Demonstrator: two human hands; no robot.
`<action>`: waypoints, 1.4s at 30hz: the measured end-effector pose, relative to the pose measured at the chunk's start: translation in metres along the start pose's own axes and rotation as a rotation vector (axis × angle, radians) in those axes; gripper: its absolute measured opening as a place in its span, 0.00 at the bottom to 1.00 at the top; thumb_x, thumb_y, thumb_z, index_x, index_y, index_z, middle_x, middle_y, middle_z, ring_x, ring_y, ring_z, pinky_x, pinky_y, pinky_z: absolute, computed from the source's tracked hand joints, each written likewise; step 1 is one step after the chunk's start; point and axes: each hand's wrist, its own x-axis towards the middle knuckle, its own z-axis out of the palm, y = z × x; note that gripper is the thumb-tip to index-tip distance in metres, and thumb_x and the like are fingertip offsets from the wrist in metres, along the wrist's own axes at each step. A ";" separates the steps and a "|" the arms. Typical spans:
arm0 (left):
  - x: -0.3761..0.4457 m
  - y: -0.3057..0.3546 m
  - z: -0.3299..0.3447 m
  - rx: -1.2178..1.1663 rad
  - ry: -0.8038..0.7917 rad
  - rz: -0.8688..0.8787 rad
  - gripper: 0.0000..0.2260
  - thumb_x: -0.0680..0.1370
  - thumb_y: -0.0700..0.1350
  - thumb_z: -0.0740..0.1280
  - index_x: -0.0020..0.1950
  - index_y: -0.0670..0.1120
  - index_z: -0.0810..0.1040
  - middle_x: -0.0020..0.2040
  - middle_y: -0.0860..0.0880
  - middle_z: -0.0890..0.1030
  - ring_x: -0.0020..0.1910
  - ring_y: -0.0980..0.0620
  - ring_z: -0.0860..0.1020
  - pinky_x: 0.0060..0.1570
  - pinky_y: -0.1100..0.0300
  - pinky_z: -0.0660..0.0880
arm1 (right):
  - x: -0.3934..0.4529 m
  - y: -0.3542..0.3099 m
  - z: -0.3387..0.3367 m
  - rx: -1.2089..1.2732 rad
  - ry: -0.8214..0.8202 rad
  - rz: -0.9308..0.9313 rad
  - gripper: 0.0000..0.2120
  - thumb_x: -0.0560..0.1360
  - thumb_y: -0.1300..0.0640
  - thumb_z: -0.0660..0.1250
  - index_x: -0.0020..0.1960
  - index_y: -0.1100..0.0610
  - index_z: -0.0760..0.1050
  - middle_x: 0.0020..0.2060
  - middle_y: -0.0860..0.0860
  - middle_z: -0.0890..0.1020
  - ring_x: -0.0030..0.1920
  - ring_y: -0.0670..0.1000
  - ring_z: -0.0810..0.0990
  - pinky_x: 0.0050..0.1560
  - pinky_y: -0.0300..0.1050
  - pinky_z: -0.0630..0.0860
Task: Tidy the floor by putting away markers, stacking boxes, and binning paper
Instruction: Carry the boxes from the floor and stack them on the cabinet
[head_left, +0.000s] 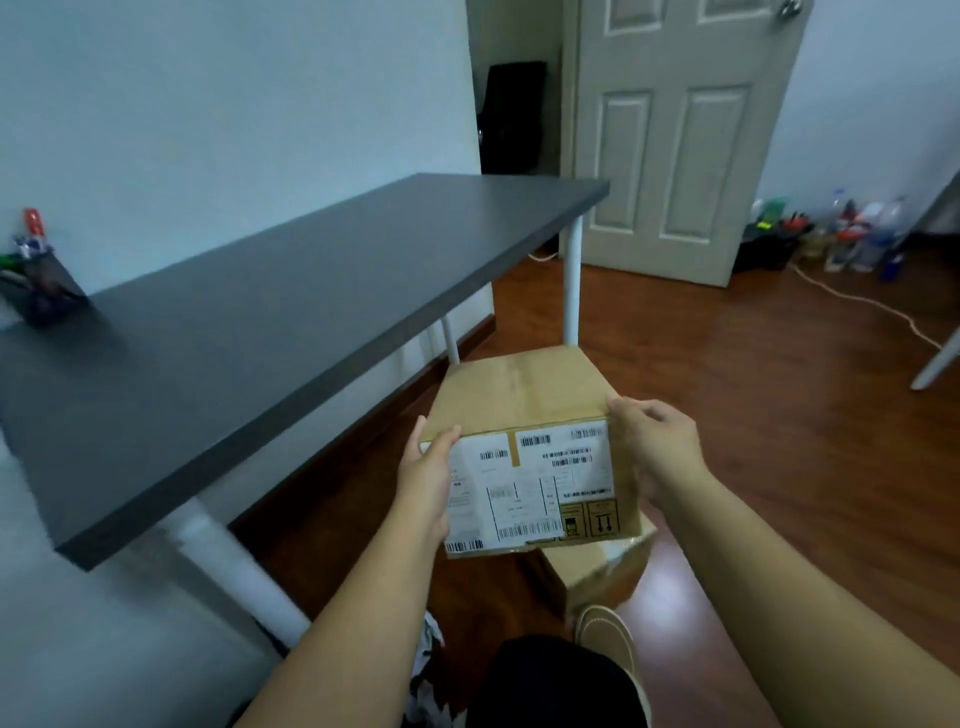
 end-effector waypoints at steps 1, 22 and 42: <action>-0.007 0.006 0.007 -0.001 -0.032 0.010 0.33 0.75 0.48 0.71 0.77 0.58 0.60 0.35 0.56 0.85 0.38 0.52 0.85 0.40 0.53 0.79 | -0.005 -0.009 -0.007 0.007 0.047 -0.027 0.11 0.66 0.48 0.75 0.40 0.55 0.81 0.43 0.52 0.86 0.46 0.56 0.84 0.50 0.56 0.81; -0.157 0.211 -0.001 -0.047 -0.258 0.729 0.24 0.76 0.43 0.69 0.68 0.64 0.72 0.52 0.51 0.86 0.50 0.56 0.84 0.40 0.64 0.79 | -0.136 -0.159 0.021 0.748 -0.021 -0.553 0.11 0.67 0.55 0.72 0.28 0.50 0.75 0.38 0.50 0.82 0.36 0.50 0.79 0.35 0.45 0.76; -0.320 0.359 -0.312 -0.196 0.363 1.159 0.26 0.73 0.38 0.73 0.69 0.56 0.75 0.36 0.53 0.84 0.37 0.56 0.83 0.33 0.62 0.79 | -0.364 -0.218 0.327 0.881 -0.818 -0.436 0.14 0.69 0.59 0.72 0.29 0.51 0.71 0.30 0.43 0.80 0.28 0.43 0.77 0.30 0.38 0.74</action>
